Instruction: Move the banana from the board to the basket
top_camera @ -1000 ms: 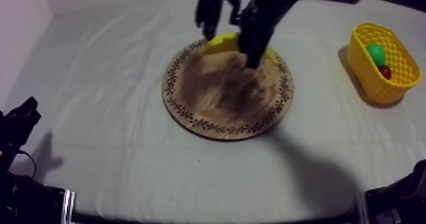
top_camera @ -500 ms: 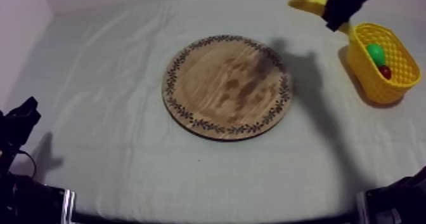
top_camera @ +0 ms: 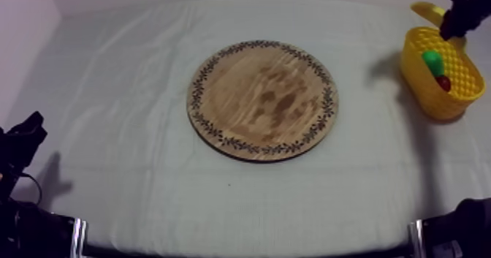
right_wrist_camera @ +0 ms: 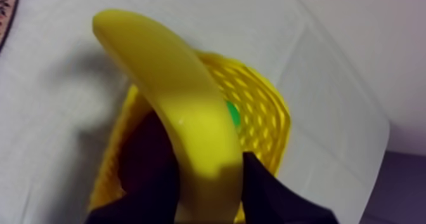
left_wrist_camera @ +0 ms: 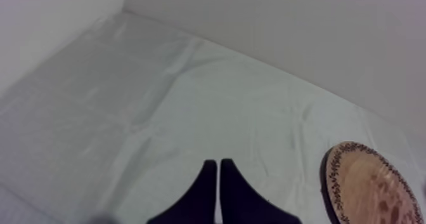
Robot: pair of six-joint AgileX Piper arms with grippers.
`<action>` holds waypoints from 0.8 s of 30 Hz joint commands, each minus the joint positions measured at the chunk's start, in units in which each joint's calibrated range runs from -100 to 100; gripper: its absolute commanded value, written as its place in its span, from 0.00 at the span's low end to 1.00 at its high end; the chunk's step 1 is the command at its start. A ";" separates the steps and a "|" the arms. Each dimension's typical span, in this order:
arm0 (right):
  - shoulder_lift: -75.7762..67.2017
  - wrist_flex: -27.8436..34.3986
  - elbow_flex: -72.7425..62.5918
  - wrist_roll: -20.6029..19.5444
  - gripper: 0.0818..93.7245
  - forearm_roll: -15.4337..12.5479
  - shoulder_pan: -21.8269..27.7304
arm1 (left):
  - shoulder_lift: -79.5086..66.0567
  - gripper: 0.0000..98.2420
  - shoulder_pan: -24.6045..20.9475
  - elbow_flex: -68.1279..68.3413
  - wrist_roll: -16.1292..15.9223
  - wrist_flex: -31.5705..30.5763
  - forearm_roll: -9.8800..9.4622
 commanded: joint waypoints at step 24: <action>11.28 -9.91 3.17 0.04 0.38 -1.18 6.68 | 0.03 0.00 -0.01 0.04 -0.01 0.00 0.02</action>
